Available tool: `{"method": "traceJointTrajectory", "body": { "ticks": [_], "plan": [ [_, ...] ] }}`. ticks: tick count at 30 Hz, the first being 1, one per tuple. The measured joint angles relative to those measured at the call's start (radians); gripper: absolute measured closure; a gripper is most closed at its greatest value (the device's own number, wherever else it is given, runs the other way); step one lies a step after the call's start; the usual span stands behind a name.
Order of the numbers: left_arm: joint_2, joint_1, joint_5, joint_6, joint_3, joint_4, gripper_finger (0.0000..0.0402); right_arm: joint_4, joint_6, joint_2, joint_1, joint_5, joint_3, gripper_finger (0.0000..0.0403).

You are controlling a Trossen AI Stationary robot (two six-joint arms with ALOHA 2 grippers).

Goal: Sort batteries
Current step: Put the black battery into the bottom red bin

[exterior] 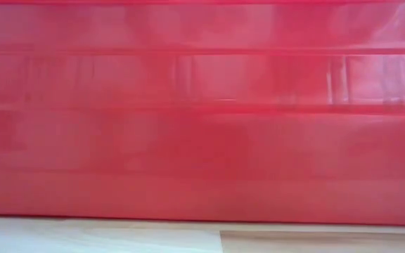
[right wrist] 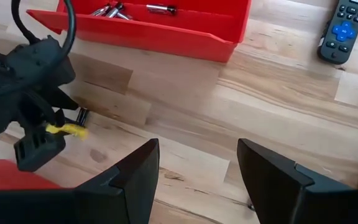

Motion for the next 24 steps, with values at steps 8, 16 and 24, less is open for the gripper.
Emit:
{"method": "traceJointTrajectory", "body": {
  "ticks": [8,16,24],
  "plan": [
    [0.02,-0.004,-0.031,0.123,0.001,-0.046,0.0267,-0.015,-0.019,0.0,0.0,0.009,0.0,0.0192],
    [0.005,-0.016,-0.05,0.217,0.001,-0.116,0.0368,-0.055,-0.023,0.0,0.001,0.03,0.0,0.0192],
    [-0.235,-0.02,-0.152,0.381,-0.013,-0.226,0.0372,-0.068,-0.045,0.0,0.001,0.056,0.0,0.0192]
  ]
}}
